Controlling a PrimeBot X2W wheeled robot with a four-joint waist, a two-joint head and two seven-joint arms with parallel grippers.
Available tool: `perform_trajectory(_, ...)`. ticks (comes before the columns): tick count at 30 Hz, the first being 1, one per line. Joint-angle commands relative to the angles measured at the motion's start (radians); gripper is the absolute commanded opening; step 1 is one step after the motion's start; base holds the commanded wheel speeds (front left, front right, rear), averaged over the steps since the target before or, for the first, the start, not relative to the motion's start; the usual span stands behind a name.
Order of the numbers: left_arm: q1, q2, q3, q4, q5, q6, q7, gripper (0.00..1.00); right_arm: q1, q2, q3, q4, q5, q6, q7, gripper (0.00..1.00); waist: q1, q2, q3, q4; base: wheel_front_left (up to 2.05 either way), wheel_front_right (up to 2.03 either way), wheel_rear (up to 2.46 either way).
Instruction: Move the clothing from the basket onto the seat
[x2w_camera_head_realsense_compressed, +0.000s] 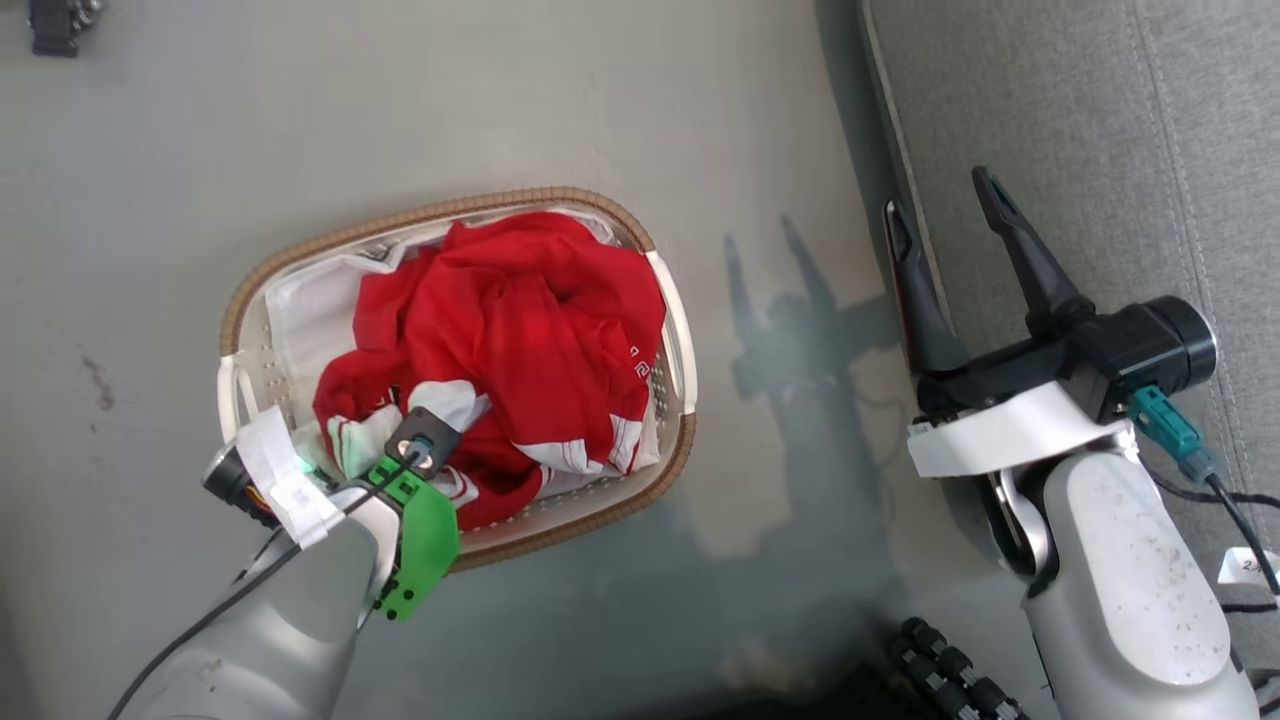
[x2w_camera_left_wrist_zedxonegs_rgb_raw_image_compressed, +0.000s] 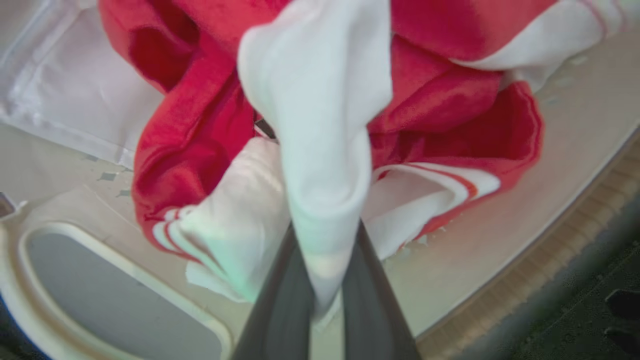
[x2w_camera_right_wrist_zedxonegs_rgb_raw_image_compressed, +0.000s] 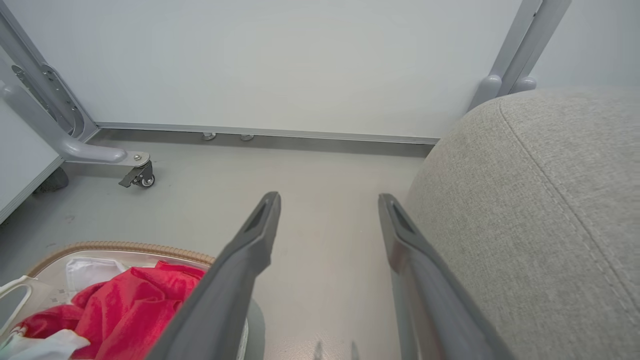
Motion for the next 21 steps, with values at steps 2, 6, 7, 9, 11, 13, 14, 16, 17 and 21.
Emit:
perform_trajectory(2, 0.023, -0.002, -0.022, -0.007, -0.012, 0.002, -0.022, 0.0, 0.029, -0.003, -0.007, 0.011, -0.011, -0.001, -0.005, 1.0, 0.0, 0.0, -0.073, 0.024, 0.0, 0.0, 0.0)
perform_trajectory(6, 0.047, -0.009, -0.05, -0.03, -0.057, 0.002, -0.058, 0.0, 0.063, -0.004, -0.023, 0.028, -0.03, -0.001, -0.005, 1.0, 0.0, 0.0, -0.156, 0.048, 0.0, 0.0, 0.0)
perform_trajectory(7, 0.052, -0.01, -0.061, -0.036, -0.066, 0.002, -0.068, 0.0, 0.075, -0.004, -0.028, 0.032, -0.038, -0.001, -0.005, 1.0, 0.0, 0.0, -0.183, 0.056, 0.0, 0.0, 0.0)
perform_trajectory(9, 0.061, -0.009, -0.082, -0.053, -0.082, 0.002, -0.086, 0.0, 0.098, -0.004, -0.036, 0.042, -0.045, -0.001, -0.005, 1.0, 0.0, 0.0, -0.231, 0.07, 0.0, 0.0, 0.0)
perform_trajectory(11, 0.068, -0.008, -0.103, -0.072, -0.105, 0.002, -0.105, 0.0, 0.121, -0.004, -0.045, 0.052, -0.053, -0.001, -0.005, 1.0, 0.0, 0.0, -0.28, 0.085, 0.0, 0.0, 0.0)
perform_trajectory(13, 0.071, -0.004, -0.124, -0.095, -0.129, 0.002, -0.123, 0.0, 0.143, -0.004, -0.053, 0.062, -0.062, -0.001, -0.005, 1.0, 0.0, 0.0, -0.33, 0.1, 0.0, 0.0, 0.0)
perform_trajectory(14, 0.073, -0.002, -0.135, -0.105, -0.134, 0.002, -0.129, 0.0, 0.155, -0.004, -0.057, 0.069, -0.066, -0.001, -0.005, 1.0, 0.0, 0.0, -0.357, 0.107, 0.0, 0.0, 0.0)
perform_trajectory(16, 0.073, 0.009, -0.165, -0.132, -0.154, 0.002, -0.14, 0.0, 0.181, -0.004, -0.064, 0.084, -0.07, -0.001, -0.005, 1.0, 0.0, 0.0, -0.407, 0.12, 0.0, 0.0, 0.0)
perform_trajectory(17, 0.074, 0.015, -0.182, -0.148, -0.168, 0.002, -0.144, 0.0, 0.194, -0.004, -0.068, 0.092, -0.072, -0.001, -0.005, 1.0, 0.0, 0.0, -0.434, 0.126, 0.0, 0.0, 0.0)
perform_trajectory(21, 0.065, 0.04, -0.249, -0.213, -0.215, 0.002, -0.149, 0.0, 0.236, -0.004, -0.082, 0.114, -0.079, -0.001, -0.005, 1.0, 0.0, 0.0, -0.528, 0.143, 0.0, 0.0, 0.0)
